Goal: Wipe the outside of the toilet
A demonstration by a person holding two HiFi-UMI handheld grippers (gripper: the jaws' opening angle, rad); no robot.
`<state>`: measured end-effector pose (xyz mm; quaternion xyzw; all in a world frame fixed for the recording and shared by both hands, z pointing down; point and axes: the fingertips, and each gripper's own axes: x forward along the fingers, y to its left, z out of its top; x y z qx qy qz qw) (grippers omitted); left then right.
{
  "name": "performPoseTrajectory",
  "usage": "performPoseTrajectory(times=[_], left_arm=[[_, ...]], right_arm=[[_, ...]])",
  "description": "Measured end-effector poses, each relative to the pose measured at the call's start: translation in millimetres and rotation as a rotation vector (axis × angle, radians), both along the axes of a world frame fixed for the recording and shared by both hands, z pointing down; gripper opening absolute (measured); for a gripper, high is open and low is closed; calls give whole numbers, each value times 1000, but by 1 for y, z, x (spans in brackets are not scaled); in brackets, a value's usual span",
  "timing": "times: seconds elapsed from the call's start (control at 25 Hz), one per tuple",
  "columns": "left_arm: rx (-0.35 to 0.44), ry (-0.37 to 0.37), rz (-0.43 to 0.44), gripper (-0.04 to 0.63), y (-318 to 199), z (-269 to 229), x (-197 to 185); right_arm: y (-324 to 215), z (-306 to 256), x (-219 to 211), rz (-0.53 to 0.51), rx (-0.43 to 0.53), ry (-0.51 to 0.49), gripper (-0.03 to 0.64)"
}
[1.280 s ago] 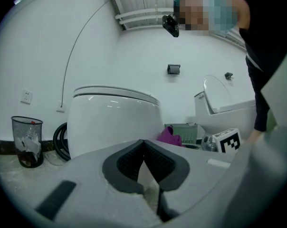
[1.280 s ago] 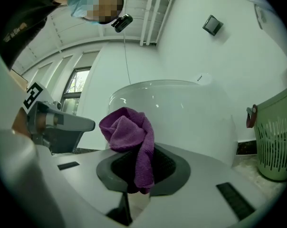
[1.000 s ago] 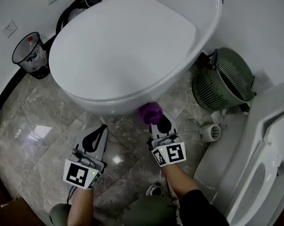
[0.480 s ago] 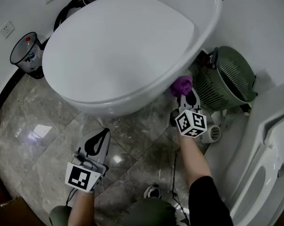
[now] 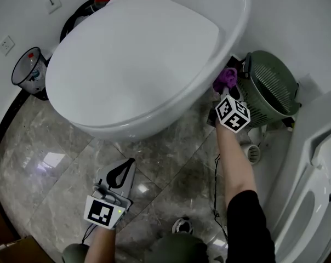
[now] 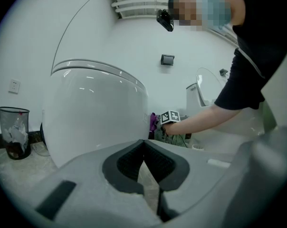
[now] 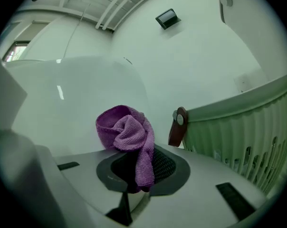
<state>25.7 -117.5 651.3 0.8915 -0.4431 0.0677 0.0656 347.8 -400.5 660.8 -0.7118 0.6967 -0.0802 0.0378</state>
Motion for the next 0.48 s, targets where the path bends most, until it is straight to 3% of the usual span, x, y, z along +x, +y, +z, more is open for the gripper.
performPoseTrajectory(times=[0.24, 0.48], left_arm=[[34, 28, -11, 6, -7, -12, -3], [60, 57, -26, 6, -10, -18, -10]], right_arm=[[25, -3, -5, -16, 7, 24, 48], [106, 5, -48, -192, 41, 39, 48]])
